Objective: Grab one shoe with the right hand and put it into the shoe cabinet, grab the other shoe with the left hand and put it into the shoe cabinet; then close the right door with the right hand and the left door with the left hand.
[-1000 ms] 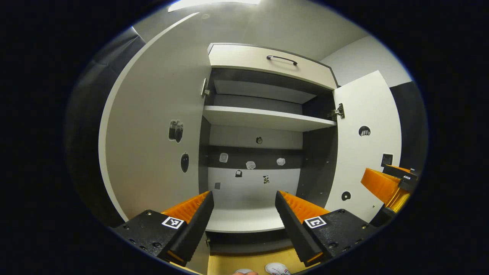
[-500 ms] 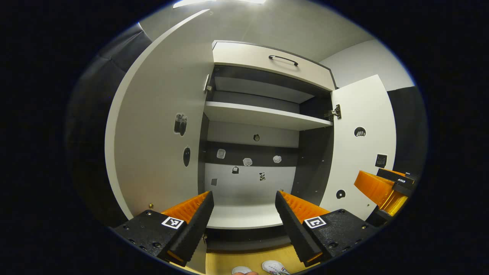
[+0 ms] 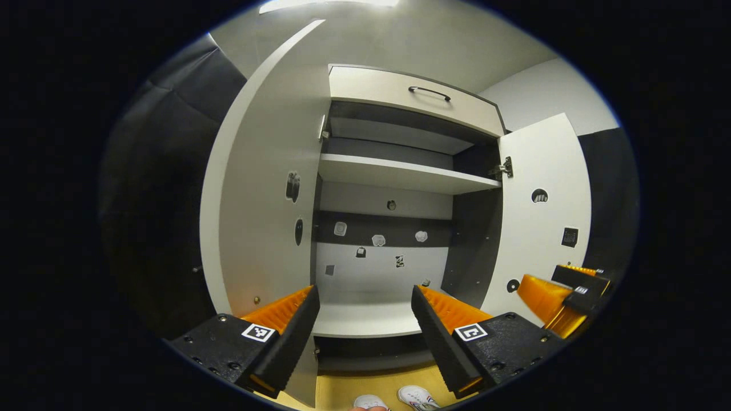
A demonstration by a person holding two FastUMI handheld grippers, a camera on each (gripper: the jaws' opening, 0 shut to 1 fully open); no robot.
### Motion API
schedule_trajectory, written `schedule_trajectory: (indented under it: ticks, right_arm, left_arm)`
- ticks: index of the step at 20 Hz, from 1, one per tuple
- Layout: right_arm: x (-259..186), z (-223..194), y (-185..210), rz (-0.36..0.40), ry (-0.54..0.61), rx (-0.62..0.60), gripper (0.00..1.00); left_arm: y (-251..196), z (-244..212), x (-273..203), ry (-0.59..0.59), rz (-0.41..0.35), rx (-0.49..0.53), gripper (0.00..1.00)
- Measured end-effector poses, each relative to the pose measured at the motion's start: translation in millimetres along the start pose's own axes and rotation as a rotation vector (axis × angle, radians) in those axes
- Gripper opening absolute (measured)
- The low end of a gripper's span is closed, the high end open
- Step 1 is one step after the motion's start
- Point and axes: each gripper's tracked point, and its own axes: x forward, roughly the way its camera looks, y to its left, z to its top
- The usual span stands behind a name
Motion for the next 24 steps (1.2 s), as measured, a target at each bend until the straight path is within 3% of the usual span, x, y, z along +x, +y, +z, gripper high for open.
schedule_trajectory:
  ticks: [3,7,11,16,19,20,22,24]
  right_arm:
    - [3,-30,2,-0.006,0.057,-0.065,0.97]
    - [4,-87,25,0.072,0.178,-0.082,0.97]
    - [4,-178,32,0.111,0.378,-0.078,0.89]
    - [-9,-302,29,0.135,0.655,-0.107,0.9]
    - [-20,-356,26,0.157,0.776,-0.136,0.91]
    - [-24,-373,26,0.172,0.821,-0.138,0.84]
    - [-33,-404,29,0.197,0.92,-0.126,0.82]
    - [-38,-432,29,0.209,1.008,-0.108,0.84]
  left_arm:
    - [4,2,-5,-0.01,0.007,-0.001,0.98]
    - [5,4,-12,-0.016,0.004,-0.01,0.98]
    - [7,8,-21,-0.036,-0.002,-0.015,0.98]
    - [11,16,-31,-0.065,0.007,-0.016,0.98]
    - [12,18,-36,-0.071,0.011,-0.012,0.98]
    - [12,19,-36,-0.072,0.01,-0.013,0.98]
    - [13,19,-39,-0.074,0.012,-0.022,0.98]
    - [14,19,-39,-0.079,0.014,-0.028,0.98]
